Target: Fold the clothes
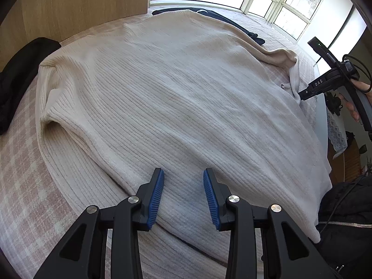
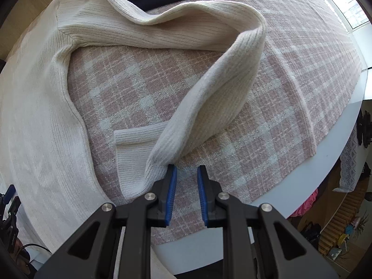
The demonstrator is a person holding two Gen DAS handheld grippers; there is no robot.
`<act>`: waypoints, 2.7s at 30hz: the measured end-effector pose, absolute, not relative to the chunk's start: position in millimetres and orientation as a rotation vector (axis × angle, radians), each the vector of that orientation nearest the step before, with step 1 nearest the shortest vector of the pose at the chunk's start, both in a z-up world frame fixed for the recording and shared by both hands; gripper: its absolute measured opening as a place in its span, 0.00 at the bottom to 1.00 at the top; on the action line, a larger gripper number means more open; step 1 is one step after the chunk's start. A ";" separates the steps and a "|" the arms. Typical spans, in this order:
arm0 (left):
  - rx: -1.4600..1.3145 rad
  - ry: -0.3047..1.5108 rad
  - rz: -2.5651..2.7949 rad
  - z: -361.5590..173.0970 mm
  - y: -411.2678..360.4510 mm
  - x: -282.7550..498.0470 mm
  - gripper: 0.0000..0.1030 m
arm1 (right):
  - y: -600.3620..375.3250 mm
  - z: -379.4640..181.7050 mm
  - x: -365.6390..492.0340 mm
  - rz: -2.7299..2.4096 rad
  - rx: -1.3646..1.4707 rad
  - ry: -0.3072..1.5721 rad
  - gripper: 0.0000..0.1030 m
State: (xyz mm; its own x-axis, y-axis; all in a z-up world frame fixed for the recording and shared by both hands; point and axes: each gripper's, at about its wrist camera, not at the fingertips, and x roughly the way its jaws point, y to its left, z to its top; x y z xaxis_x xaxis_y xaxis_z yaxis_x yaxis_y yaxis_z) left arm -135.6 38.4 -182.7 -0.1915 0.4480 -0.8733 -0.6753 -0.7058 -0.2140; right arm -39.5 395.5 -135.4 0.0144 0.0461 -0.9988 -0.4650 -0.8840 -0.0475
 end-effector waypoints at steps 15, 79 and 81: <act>-1.325 0.247 1.954 -184.5 35.5 -139.3 0.33 | 389.2 -99.9 -68.3 1.958 -1.893 0.570 0.18; -1.487 0.188 2.366 -132.8 216.6 -34.3 0.37 | 493.0 -88.2 -100.0 2.613 -2.371 0.024 0.06; -1.507 0.183 2.403 -130.7 199.6 -28.0 0.37 | 476.7 -112.6 -105.1 2.522 -2.416 -0.147 0.06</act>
State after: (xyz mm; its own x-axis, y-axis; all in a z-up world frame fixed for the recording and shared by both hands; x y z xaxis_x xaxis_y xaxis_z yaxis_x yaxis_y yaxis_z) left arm -28.0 199.6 -130.7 -0.4059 0.1830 -0.8954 -0.3161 -0.9474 -0.0503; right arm -105.1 476.7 -112.6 -0.0123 -0.1934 -0.9810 0.3064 -0.9347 0.1805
